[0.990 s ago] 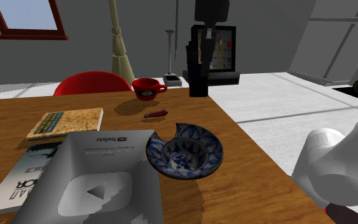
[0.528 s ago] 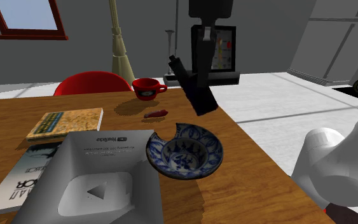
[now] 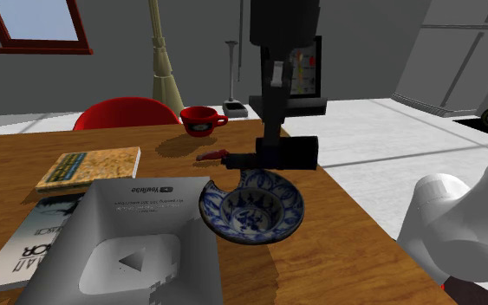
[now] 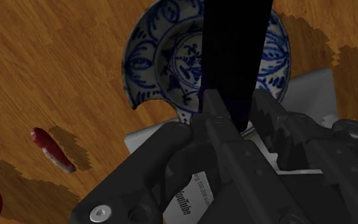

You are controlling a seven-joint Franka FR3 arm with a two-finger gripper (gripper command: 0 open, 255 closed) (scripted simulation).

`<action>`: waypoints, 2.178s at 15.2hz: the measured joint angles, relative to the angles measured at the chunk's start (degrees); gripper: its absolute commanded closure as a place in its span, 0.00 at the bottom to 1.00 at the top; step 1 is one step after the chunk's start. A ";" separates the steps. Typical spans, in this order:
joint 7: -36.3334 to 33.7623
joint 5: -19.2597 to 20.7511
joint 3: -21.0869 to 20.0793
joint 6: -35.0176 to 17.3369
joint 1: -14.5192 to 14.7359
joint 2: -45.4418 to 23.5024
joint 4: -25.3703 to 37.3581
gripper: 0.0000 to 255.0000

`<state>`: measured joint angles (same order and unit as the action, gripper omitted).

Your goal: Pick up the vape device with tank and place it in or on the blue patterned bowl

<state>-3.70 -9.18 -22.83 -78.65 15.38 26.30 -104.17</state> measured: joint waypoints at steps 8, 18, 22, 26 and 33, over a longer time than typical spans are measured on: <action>-0.49 -0.23 -0.78 -0.38 -0.23 -2.97 -2.44 0.00; -2.38 -0.82 -2.32 3.07 -0.73 -11.96 -4.50 0.00; -2.19 -1.05 -2.32 2.00 -0.64 -11.30 -6.20 0.00; -2.18 -1.06 -2.33 1.90 -0.64 -11.28 -6.32 1.00; -2.18 -1.06 -2.33 1.90 -0.64 -11.28 -6.33 1.00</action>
<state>-5.88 -10.24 -25.16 -76.75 14.75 15.02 -110.49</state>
